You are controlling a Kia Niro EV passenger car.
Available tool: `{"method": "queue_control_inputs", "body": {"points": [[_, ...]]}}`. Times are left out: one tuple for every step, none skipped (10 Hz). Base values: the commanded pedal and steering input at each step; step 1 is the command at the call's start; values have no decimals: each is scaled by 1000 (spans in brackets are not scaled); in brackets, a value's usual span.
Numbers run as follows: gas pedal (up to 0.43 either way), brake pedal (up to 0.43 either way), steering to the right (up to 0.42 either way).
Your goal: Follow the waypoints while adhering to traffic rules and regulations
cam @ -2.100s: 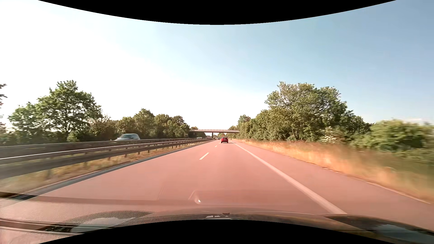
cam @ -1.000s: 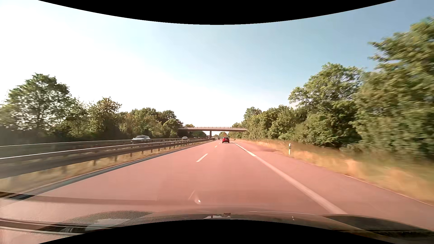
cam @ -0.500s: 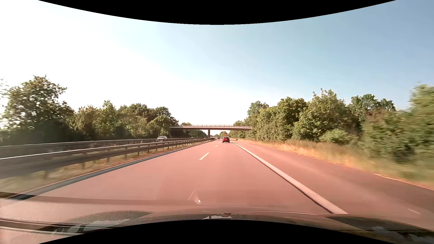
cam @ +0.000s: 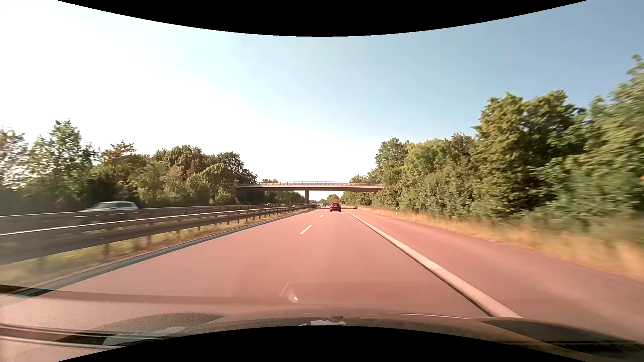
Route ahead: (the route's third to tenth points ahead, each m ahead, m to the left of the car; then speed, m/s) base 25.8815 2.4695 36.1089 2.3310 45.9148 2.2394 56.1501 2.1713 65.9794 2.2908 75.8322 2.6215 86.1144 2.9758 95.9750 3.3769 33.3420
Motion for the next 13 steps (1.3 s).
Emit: {"method": "queue_control_inputs", "body": {"points": [[189, 6, -1], [197, 6, -1], [197, 6, -1], [209, 6, -1], [209, 6, -1], [220, 6, -1], [228, 6, -1], [228, 6, -2], [248, 6, -1], [248, 6, -2], [248, 6, -2], [260, 6, -2], [260, 6, -2]]}}
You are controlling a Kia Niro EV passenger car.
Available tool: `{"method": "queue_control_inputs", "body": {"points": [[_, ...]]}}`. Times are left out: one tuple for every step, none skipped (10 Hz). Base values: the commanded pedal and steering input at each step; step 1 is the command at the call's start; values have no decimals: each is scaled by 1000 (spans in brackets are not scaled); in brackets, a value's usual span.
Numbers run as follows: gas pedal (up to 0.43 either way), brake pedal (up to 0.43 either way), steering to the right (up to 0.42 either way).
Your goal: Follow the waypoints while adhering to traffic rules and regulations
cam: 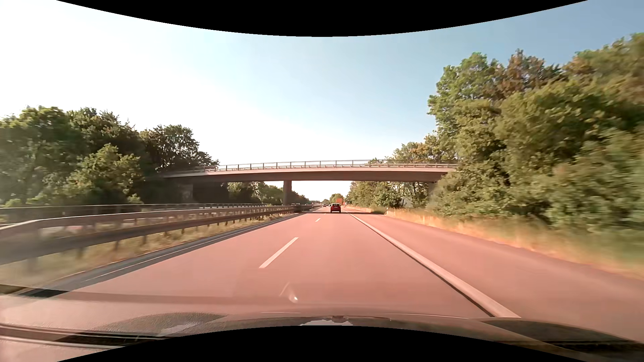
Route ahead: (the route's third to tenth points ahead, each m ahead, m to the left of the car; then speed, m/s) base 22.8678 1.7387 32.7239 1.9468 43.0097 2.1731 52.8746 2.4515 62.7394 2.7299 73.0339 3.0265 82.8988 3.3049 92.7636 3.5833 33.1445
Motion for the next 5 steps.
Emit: {"method": "queue_control_inputs", "body": {"points": [[268, 6, -2], [280, 6, -3], [280, 6, -2], [280, 6, -2], [280, 6, -2]]}}
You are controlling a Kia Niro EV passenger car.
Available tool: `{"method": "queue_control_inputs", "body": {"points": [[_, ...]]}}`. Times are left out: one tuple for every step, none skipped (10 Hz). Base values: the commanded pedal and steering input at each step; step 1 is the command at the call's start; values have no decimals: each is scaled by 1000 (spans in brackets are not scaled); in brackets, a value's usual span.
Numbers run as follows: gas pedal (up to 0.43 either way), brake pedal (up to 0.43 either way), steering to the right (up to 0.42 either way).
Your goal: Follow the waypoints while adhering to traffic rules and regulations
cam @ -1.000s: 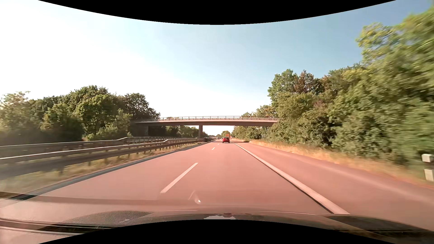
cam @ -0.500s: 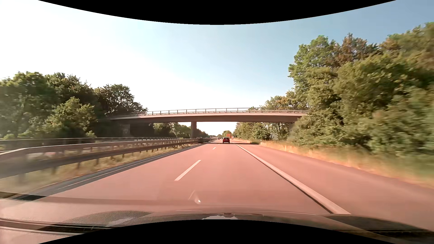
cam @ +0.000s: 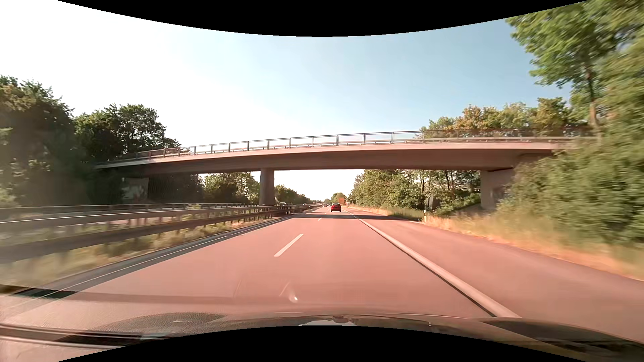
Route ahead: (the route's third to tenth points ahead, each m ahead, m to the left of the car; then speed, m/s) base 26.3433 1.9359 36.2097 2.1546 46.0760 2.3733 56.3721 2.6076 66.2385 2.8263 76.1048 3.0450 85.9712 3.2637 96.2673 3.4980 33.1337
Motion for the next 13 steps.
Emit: {"method": "queue_control_inputs", "body": {"points": [[280, 6, -2], [280, 12, -3], [287, 6, -2], [287, 6, -3], [287, 6, -3], [287, 6, -3], [287, 6, -3], [287, 6, -3], [287, 6, -3], [287, 6, -3], [287, 6, -3], [299, 6, -2], [299, 6, 0]]}}
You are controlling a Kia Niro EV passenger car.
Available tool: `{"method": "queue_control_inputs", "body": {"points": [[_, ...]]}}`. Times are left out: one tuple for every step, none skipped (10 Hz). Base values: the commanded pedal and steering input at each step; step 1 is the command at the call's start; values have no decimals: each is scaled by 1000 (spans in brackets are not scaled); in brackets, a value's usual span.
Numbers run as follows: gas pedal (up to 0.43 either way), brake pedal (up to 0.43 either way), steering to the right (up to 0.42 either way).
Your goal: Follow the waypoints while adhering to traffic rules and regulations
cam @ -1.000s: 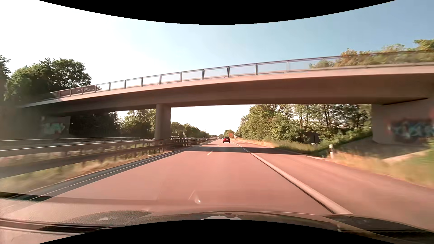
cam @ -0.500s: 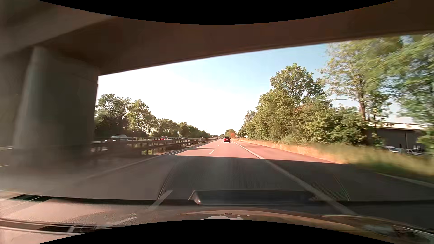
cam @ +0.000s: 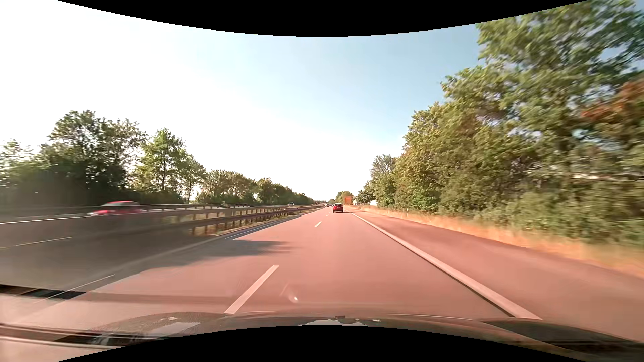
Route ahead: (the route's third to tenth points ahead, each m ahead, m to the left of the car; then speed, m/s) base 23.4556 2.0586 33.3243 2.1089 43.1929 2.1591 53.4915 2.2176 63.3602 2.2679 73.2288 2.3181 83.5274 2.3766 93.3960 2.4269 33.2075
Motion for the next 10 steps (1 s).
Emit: {"method": "queue_control_inputs", "body": {"points": [[299, 6, 1], [299, 6, 1], [299, 6, 1], [299, 6, 0], [299, 6, 0], [299, 6, 0], [299, 6, 0], [299, 6, 0], [299, 6, 0], [311, 6, 0]]}}
